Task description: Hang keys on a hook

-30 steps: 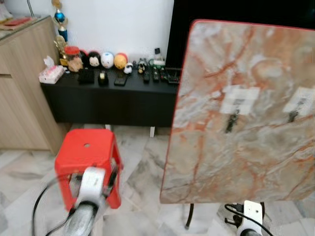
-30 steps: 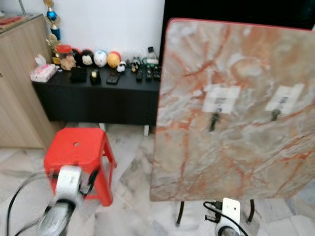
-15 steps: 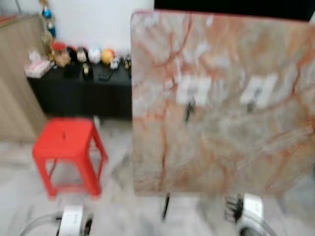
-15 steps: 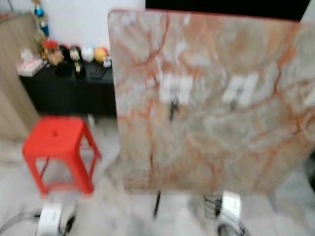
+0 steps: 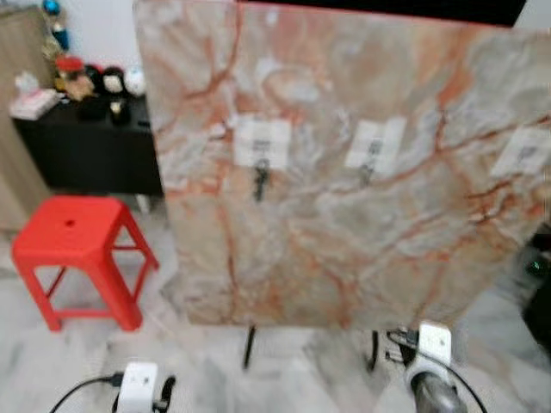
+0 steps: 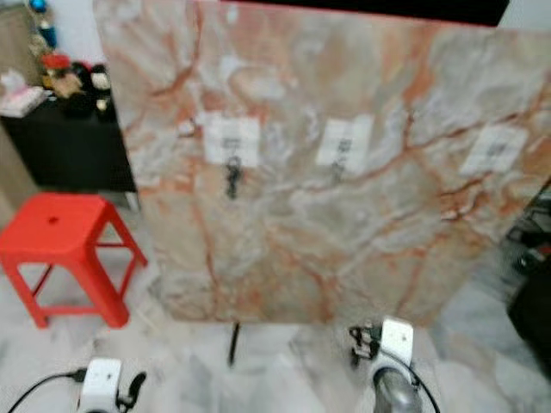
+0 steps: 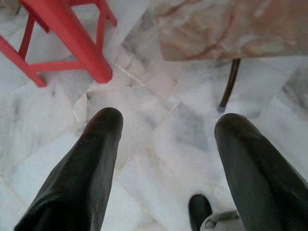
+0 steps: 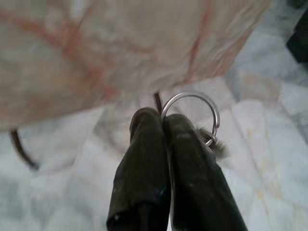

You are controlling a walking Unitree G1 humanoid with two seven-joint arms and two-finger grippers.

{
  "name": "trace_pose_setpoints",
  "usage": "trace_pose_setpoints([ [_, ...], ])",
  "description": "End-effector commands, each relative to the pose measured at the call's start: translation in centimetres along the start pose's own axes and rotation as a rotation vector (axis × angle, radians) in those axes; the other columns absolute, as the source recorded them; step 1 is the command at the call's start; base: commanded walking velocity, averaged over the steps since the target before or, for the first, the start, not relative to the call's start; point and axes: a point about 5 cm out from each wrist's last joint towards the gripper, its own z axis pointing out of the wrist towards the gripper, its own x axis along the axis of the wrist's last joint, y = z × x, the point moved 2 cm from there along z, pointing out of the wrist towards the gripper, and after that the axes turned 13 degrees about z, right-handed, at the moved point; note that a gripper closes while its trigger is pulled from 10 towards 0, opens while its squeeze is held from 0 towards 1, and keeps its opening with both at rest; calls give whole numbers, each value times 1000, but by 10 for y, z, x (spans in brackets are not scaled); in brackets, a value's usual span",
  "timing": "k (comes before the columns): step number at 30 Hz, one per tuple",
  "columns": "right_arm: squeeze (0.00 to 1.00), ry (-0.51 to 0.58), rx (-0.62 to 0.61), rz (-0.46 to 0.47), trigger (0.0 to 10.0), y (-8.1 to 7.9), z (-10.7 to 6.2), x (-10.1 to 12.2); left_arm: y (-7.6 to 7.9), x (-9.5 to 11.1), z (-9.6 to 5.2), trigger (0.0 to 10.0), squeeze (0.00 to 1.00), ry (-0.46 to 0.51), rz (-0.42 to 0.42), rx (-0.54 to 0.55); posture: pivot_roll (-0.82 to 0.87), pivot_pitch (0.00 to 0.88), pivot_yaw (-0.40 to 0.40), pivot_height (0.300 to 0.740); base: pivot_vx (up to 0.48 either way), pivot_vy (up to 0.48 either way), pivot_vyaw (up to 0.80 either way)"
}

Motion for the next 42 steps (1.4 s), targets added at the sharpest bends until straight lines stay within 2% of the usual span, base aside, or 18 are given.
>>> trace_pose_setpoints([
  [1,0,83,-23,26,10000,4,3,19,4,-1,-1,10000,0,2,-3,-10,16,0,-80,740,0,0,0],
  [4,0,173,-48,0,10000,2,4,38,3,-3,-1,10000,0,-1,4,-4,10,0,-80,740,0,0,0],
  [7,0,300,-71,-75,10000,0,3,59,4,-3,-1,10000,0,0,1,2,13,0,-83,740,0,0,0],
  [12,0,464,-67,-40,10000,-8,-1,92,4,1,1,10000,0,14,-3,8,1,0,-79,740,0,0,0],
  [19,0,632,-41,-1,10000,-22,-9,125,3,2,2,10000,0,20,-10,24,-9,0,-78,740,0,0,0],
  [24,0,682,16,30,10000,-34,-12,138,3,1,2,10000,0,12,-12,27,-12,0,-83,740,0,0,0],
  [26,0,694,70,16,10000,-44,-14,142,5,-1,2,10000,0,0,-11,23,-16,0,-85,740,0,0,0],
  [30,0,711,123,8,10000,-52,-17,147,5,0,3,10000,0,-2,-8,29,-23,0,-81,740,0,0,0],
  [33,0,715,159,41,10000,-60,-19,152,3,4,5,10000,0,11,2,53,-29,0,-74,740,0,-351,0],
  [42,0,729,191,47,10000,-70,-22,162,1,6,5,10000,0,25,-5,63,-28,0,-81,740,0,-402,0],
])
